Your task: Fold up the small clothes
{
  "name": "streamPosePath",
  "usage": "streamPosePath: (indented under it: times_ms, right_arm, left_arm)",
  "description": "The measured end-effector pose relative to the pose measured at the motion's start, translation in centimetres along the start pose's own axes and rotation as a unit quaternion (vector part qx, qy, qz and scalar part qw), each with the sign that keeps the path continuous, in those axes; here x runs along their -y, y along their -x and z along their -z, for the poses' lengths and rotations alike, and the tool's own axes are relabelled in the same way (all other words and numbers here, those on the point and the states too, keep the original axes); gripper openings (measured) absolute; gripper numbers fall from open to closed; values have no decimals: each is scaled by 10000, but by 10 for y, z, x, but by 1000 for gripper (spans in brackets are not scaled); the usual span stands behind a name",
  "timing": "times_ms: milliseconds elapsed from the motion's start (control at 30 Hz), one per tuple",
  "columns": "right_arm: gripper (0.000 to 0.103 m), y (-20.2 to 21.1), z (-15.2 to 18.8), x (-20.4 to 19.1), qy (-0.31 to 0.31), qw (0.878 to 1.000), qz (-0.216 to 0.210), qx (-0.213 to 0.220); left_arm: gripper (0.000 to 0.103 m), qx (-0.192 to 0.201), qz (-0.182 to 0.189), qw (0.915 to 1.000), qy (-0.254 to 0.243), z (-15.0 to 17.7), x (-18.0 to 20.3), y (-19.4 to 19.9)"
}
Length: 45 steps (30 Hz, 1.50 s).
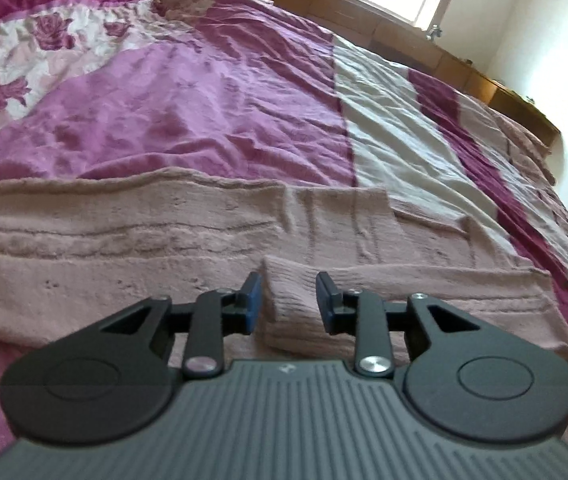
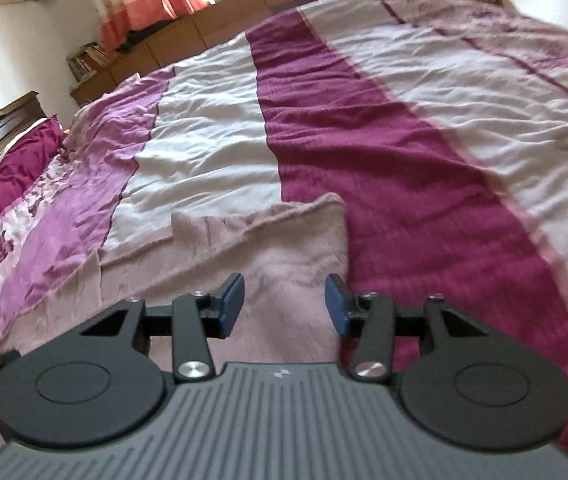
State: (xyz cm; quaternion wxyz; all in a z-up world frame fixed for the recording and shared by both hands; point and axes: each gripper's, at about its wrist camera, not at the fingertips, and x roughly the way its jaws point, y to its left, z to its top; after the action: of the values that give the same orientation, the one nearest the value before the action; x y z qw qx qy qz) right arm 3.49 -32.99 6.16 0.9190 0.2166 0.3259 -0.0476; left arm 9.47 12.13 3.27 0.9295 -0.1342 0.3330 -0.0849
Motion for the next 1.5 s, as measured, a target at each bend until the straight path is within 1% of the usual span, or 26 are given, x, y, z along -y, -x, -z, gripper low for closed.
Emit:
streamPosePath:
  times_ms: [100,167,233,300,367,433,500,533,567,600,667,700,767,900,967,1000,1033,1067,1133,1167,1233,1300,1367,1400,1500]
  right_arm:
    - [52,16,17,1,231,9997,-55,100]
    - [51,19,28,-2,470,9989,-9,54]
    - [49,17,39,-3,691,9975,145,-28]
    - [49,19,47,-1,729,9973,108,-37]
    - [49,27,53,-1,833,9965,7,62]
    - [49,34,59,-4,1096,9939,26,104]
    - [49,34,65,-9,1460,9893,64,49]
    - [41,32,68,-11,1638,9864,156,34]
    - [32,30,70,-14,1804,9830,328,39]
    - [19,26,73,-17,2027,9775,576,15]
    - [19,22,77,-18,2223,9701,971,20]
    - [18,21,78,-15,2185,9706,1008,-19]
    - [18,20,80,-7,2047,9730,1056,-140]
    - [20,22,76,1,1780,9791,940,-298]
    - [28,27,66,6,1398,9867,691,-467]
    - [33,32,62,7,1216,9896,590,-490]
    - [38,37,56,6,1042,9924,490,-434]
    - [41,42,50,6,938,9944,390,-295]
    - [50,44,37,1,841,9959,317,-25]
    - [51,42,30,-3,798,9963,296,89]
    - [51,30,20,-11,838,9961,227,186]
    - [51,13,16,-21,903,9957,143,138]
    - [51,-6,20,-30,998,9950,-7,36]
    - [51,-13,23,-33,1045,9945,18,-13]
    - [51,-41,34,-31,1121,9930,314,-200]
  left_arm:
    - [32,-68,41,9998,-199,4,16,2]
    - [32,-174,18,9995,-274,8,24,-3]
    - [32,-271,-99,9991,-323,13,28,-8]
    - [32,-315,-176,9987,-363,16,32,-11]
    - [32,-303,-241,9981,-472,18,35,-13]
    - [32,-322,-288,9975,-561,19,37,-15]
    - [32,-352,-309,9973,-568,18,37,-19]
    - [32,-364,-325,9973,-555,18,37,-20]
    - [32,-370,-339,9973,-538,17,38,-21]
    - [32,-374,-352,9973,-531,17,39,-22]
    - [32,-385,-390,9970,-548,17,41,-24]
    - [32,-394,-401,9968,-565,17,42,-25]
    - [32,-411,-409,9963,-640,18,44,-25]
    - [32,-433,-457,9947,-817,20,48,-27]
    - [32,-444,-442,9945,-838,20,48,-26]
    - [32,-446,-427,9947,-826,20,47,-25]
    - [33,-449,-404,9950,-797,19,47,-24]
    - [33,-454,-384,9953,-767,18,46,-24]
    - [33,-463,-357,9959,-689,16,45,-23]
    - [33,-462,-344,9962,-656,15,45,-23]
    - [33,-454,-325,9964,-634,15,47,-23]
    - [33,-456,-345,9962,-657,15,47,-24]
    - [33,-476,-369,9957,-705,17,48,-26]
    - [33,-486,-382,9954,-737,18,48,-28]
    - [34,-497,-401,9948,-798,19,47,-29]
